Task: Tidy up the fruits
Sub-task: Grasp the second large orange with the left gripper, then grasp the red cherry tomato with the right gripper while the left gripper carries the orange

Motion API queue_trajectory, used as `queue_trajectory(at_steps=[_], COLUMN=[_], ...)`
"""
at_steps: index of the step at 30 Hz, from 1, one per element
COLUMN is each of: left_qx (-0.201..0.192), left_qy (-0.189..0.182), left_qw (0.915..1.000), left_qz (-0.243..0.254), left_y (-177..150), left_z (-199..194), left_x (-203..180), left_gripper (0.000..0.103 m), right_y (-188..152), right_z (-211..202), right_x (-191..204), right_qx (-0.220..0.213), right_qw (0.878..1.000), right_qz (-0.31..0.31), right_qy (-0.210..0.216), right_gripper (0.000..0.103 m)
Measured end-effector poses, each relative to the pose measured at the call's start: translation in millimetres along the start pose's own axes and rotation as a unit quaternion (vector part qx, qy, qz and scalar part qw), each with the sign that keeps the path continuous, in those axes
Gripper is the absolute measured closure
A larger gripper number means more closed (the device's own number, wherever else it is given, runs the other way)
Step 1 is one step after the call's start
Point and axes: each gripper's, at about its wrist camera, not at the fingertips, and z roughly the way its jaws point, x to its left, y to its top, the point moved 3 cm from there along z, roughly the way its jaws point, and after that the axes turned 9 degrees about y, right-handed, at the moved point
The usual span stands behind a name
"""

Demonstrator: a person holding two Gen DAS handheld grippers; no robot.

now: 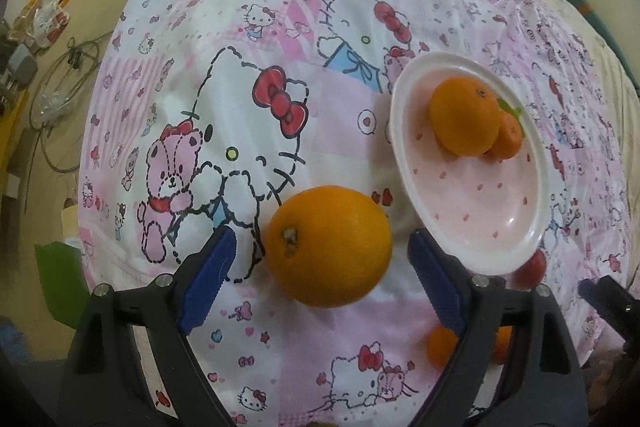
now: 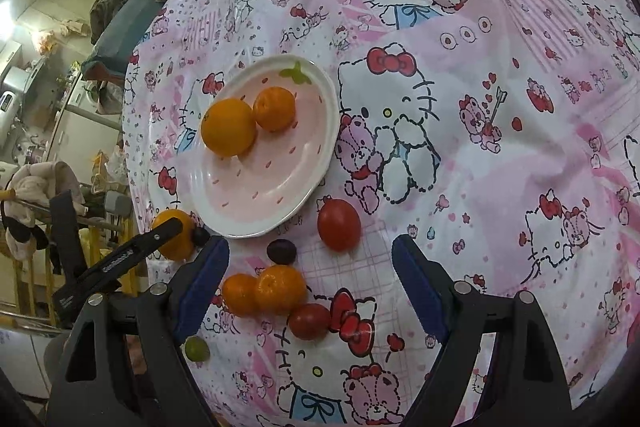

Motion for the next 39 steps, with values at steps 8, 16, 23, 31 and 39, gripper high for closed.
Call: queue_trajectory(at_steps=[8,16,23,31,39], left_qx=[0.009,0.001,-0.034,-0.039,-0.046], left_qy=[0.001,0.006,0.012,-0.009,-0.009], left_qw=[0.9998,0.9997,0.9990,0.9986,0.9978], left_qz=[0.019,0.025,0.027,0.035,0.047], left_y=[-2.9,-7.6,-14.6,-16.5,-15.0], left_z=[10.2,-2.1,-36.2,-53.4,-53.2], left_x=[-6.8,-6.3,0.0,-7.0,-15.1], left_gripper=[0.045,0.048,0.048,0.048,0.048], right_y=[0.4,1.9,1.4,3.6,0.0], right_z=[1.0,2.8,12.6,43.8,72.7], right_x=[-0.9,-5.9,-13.5,8.1,12.9], right_qx=[0.001,0.001,0.014,0.058,0.097], right_qw=[1.000,1.000,0.999,0.981,0.969], right_qz=[0.003,0.007,0.006,-0.129,-0.167], right_qy=[-0.001,-0.010,-0.030,-0.133,-0.156], right_gripper=[0.017,0.017,0.017,0.034,0.060])
